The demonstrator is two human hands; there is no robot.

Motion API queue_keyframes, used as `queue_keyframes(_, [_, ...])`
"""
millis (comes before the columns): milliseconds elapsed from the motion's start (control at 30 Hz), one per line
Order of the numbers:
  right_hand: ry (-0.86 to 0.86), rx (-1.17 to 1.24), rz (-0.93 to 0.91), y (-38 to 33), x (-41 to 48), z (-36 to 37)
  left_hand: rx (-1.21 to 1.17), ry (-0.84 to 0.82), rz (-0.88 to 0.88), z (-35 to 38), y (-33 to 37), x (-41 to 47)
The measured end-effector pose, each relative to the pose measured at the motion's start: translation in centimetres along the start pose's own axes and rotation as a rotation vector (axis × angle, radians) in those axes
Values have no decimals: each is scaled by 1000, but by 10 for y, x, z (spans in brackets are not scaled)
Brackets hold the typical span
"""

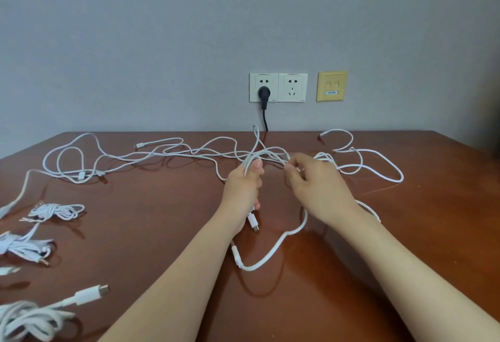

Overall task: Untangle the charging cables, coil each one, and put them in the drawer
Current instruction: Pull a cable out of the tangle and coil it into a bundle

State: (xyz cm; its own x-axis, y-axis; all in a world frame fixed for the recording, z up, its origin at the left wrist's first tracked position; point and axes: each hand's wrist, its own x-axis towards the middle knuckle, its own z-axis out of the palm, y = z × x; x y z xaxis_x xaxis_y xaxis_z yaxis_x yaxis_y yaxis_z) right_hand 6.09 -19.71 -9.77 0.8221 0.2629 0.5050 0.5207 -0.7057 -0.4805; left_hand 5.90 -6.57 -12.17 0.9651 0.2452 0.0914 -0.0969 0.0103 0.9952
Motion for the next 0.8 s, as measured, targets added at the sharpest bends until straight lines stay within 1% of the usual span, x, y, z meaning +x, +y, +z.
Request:
queue_keyframes(133, [-79, -58, 3, -10, -7, 8, 42, 38, 41, 2, -2, 0])
queue_keyframes(233, [-128, -123, -22, -17, -12, 14, 71, 20, 88, 3, -3, 0])
queue_keyframes(367, [-200, -123, -50, -20, -15, 16, 83, 37, 110, 3, -4, 0])
queue_keyframes(467, [-252, -117, -15, -17, -13, 15, 63, 6, 104, 4, -3, -2])
queue_keyframes(533, [-273, -119, -5, -15, -13, 14, 67, -11, 101, 5, -2, -3])
queue_keyframes(800, [-308, -89, -80, -10, -14, 16, 141, -31, 145, 2, 1, -4])
